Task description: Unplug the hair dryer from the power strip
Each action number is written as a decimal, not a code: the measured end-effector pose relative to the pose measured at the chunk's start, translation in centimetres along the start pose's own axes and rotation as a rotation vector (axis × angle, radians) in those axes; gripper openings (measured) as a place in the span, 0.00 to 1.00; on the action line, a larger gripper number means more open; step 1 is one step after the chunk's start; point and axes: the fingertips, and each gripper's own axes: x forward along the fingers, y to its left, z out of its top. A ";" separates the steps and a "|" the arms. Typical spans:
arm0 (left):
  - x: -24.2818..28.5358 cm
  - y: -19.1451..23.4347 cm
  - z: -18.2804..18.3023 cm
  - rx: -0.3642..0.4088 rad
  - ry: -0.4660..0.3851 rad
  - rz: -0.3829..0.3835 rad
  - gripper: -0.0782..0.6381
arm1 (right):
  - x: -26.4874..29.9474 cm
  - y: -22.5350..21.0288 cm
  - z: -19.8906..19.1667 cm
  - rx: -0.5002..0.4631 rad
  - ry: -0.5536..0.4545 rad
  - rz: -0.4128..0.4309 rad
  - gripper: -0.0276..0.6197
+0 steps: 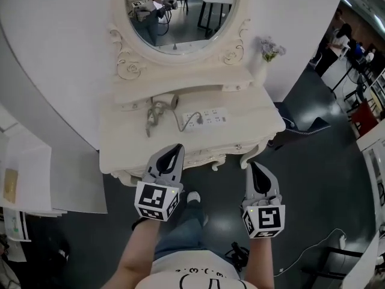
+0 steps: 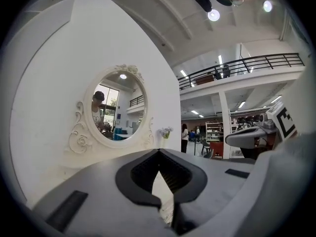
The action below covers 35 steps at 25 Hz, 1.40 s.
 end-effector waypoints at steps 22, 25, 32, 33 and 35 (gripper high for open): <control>19.7 8.9 -2.8 -0.039 0.088 0.049 0.11 | 24.3 -7.0 -3.2 0.025 0.118 0.169 0.04; 20.0 9.0 -3.3 -0.042 0.106 0.060 0.11 | 25.4 -6.7 -3.9 0.028 0.136 0.202 0.04; 19.8 8.8 -4.2 -0.069 0.128 0.132 0.11 | 27.2 -6.3 -5.0 0.014 0.156 0.316 0.04; 19.8 8.7 -4.4 -0.071 0.134 0.148 0.11 | 27.5 -6.4 -5.0 0.012 0.154 0.335 0.04; 19.9 8.6 -4.7 -0.070 0.141 0.184 0.13 | 28.3 -6.4 -5.0 0.005 0.149 0.381 0.04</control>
